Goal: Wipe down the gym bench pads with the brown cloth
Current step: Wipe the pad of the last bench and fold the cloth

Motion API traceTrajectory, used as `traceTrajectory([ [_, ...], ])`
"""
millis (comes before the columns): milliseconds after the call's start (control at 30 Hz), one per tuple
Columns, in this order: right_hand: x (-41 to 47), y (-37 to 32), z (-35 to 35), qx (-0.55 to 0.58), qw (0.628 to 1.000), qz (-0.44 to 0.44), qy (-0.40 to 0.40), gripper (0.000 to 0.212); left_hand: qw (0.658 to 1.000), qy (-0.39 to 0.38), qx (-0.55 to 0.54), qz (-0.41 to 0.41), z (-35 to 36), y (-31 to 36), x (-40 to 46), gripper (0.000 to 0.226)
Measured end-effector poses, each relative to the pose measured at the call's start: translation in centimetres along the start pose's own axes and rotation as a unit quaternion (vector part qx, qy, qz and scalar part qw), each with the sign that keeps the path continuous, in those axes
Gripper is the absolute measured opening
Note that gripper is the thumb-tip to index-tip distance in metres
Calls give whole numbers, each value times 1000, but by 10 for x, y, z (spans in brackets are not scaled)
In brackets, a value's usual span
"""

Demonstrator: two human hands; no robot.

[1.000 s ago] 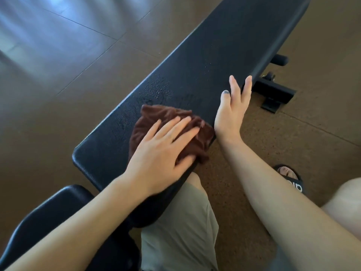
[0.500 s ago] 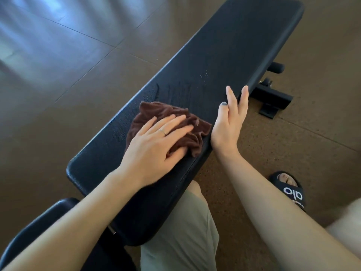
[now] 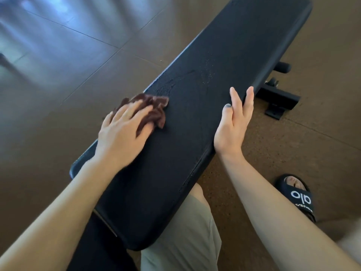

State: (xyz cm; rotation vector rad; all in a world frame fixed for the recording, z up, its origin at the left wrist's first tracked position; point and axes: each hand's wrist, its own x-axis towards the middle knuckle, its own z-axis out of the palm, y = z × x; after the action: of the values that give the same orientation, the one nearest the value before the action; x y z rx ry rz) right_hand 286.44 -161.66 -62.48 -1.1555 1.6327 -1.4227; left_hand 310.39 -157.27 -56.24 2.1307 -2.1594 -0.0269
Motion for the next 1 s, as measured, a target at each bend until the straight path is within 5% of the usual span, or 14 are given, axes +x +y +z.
traceTrajectory([
  [167, 1, 3, 2, 1, 1000, -7, 9, 50, 1000, 0, -2, 23, 1, 2, -47, 52],
  [433, 2, 1, -1, -11, 1000, 3, 3, 47, 998, -27, -4, 54, 25, 69, 111, 50],
  [733, 2, 4, 1, 2, 1000, 0, 11, 45, 978, -56, -29, 197, -1, 55, -80, 53],
  [1000, 6, 7, -11, -87, 994, -44, -41, 47, 987, -43, -15, 154, 18, 106, 40, 51],
])
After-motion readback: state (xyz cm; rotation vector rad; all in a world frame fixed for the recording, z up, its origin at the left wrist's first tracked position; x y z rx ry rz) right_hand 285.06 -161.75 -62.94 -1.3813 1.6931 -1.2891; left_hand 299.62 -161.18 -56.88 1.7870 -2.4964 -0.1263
